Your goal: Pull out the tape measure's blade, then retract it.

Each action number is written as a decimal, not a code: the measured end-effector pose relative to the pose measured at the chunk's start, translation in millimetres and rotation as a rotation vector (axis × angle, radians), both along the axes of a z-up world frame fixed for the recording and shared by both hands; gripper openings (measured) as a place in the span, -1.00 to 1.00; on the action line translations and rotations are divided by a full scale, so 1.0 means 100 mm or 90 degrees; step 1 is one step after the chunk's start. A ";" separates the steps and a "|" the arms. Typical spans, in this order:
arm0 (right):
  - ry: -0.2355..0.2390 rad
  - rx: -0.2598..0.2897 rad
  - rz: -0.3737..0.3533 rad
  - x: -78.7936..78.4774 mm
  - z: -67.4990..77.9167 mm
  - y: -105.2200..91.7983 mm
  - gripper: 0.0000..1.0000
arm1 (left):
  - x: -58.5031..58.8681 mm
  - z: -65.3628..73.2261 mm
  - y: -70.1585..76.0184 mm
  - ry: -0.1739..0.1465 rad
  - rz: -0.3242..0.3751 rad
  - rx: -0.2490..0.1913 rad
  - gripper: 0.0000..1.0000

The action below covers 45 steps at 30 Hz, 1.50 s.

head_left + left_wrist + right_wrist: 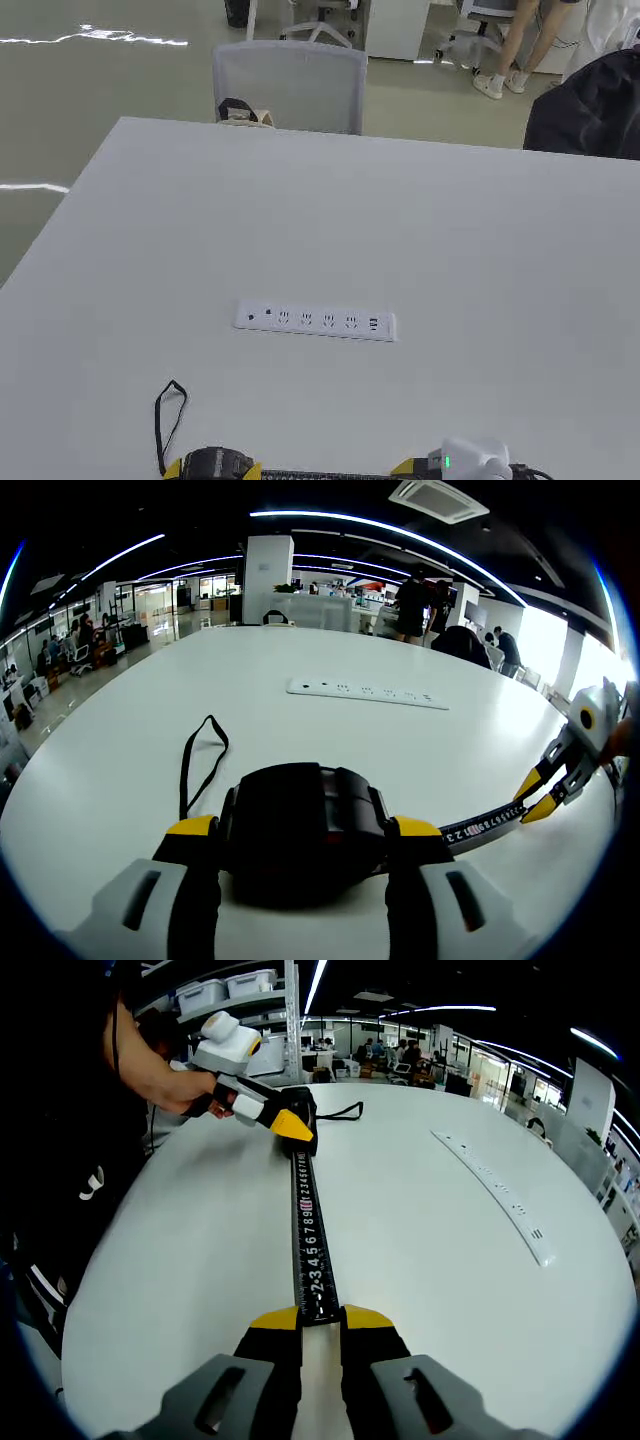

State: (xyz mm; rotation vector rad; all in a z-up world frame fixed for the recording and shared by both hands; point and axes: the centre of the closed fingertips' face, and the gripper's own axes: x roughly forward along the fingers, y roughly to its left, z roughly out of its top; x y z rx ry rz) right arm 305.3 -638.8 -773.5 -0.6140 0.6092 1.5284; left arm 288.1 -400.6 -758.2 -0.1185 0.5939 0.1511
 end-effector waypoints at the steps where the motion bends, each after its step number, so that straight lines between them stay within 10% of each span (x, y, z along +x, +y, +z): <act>1: 0.000 0.001 0.001 0.00 0.00 0.01 -0.75 | 0.00 -0.01 0.01 0.000 0.000 -0.001 0.29; 45: 0.009 0.032 0.021 -0.08 -0.01 0.57 -0.75 | -0.01 -0.05 0.01 0.005 -0.009 -0.020 0.27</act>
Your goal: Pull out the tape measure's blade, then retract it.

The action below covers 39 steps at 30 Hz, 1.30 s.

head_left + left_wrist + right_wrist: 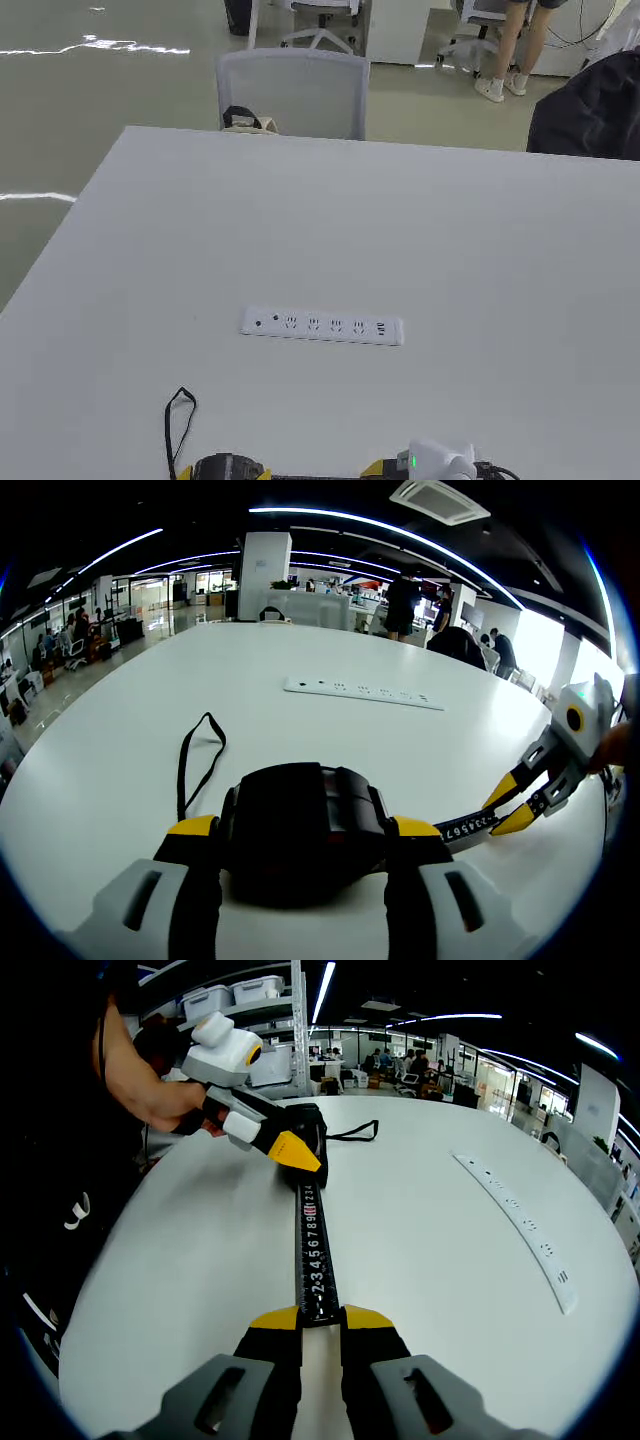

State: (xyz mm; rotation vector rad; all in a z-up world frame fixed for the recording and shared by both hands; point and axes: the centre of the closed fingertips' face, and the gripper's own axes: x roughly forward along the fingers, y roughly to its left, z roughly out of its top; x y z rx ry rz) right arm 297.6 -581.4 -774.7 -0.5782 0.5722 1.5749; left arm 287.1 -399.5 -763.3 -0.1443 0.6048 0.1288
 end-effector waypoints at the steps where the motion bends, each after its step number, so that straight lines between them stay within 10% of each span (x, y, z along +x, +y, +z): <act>1: 0.001 0.000 0.000 0.00 0.00 0.02 -0.75 | 0.00 0.00 0.00 0.000 -0.001 -0.001 0.27; 39: 0.008 0.031 0.032 -0.13 0.02 0.71 -0.75 | 0.01 0.00 0.02 -0.001 -0.029 -0.051 0.24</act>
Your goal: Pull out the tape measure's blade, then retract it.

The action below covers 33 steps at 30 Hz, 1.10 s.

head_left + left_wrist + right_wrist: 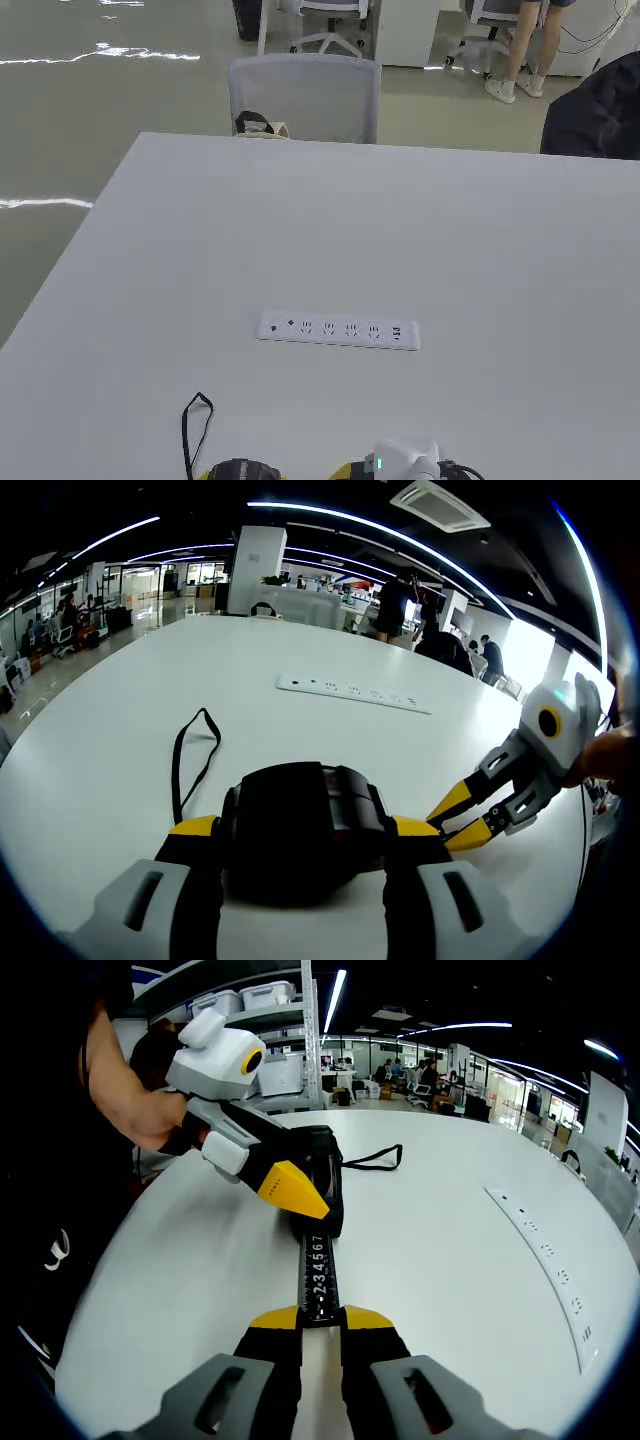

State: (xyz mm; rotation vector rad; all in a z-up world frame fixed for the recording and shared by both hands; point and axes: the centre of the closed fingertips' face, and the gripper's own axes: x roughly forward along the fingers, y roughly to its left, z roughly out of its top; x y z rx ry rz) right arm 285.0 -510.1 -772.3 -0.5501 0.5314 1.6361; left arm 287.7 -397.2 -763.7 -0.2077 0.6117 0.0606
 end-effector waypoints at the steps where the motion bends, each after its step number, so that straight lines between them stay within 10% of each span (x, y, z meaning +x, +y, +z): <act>1: -0.001 0.000 0.001 0.00 0.00 0.02 -0.75 | 0.00 -0.01 0.00 0.000 0.000 -0.001 0.24; 33: -0.023 0.002 0.053 -0.09 -0.03 0.59 -0.75 | -0.03 0.03 -0.02 -0.001 -0.019 -0.033 0.22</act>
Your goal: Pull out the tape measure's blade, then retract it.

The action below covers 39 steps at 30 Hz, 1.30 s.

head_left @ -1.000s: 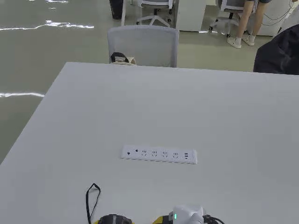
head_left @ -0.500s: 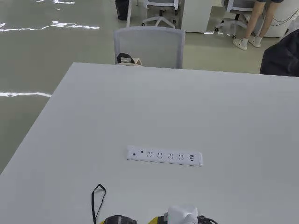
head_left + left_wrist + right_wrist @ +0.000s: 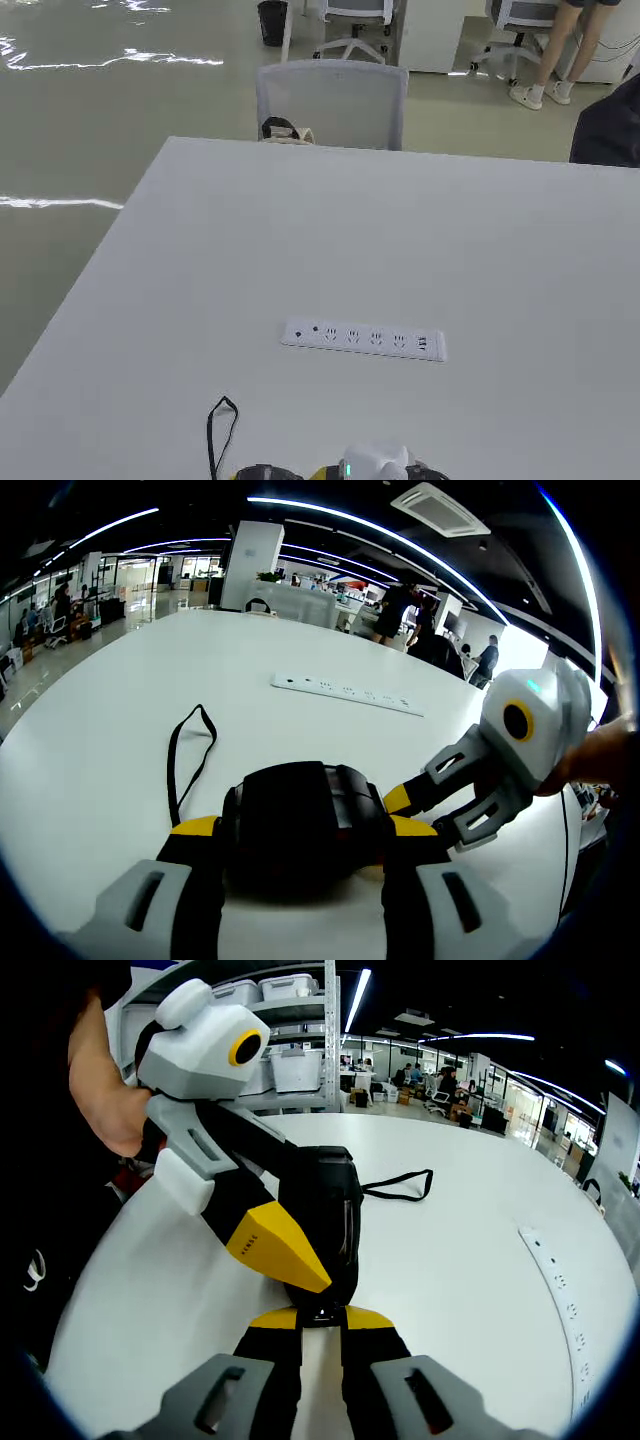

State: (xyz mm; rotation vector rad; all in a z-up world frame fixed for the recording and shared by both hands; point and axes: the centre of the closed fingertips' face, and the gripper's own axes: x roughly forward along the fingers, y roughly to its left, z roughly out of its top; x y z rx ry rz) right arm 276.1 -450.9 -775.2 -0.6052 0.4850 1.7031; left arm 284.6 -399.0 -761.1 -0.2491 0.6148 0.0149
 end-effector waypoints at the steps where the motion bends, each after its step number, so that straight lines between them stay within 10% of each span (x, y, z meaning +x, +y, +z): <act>1: 0.002 -0.001 -0.002 0.00 0.00 0.00 -0.75 | 0.00 0.00 0.00 -0.001 0.000 -0.001 0.22; 28: -0.009 -0.033 -0.008 -0.03 -0.07 -0.02 -0.71 | 0.00 -0.03 -0.05 0.016 -0.055 -0.005 0.25; 39: -0.018 -0.026 -0.086 0.03 0.00 -0.15 -0.39 | -0.11 -0.03 -0.08 0.047 -0.118 -0.012 0.22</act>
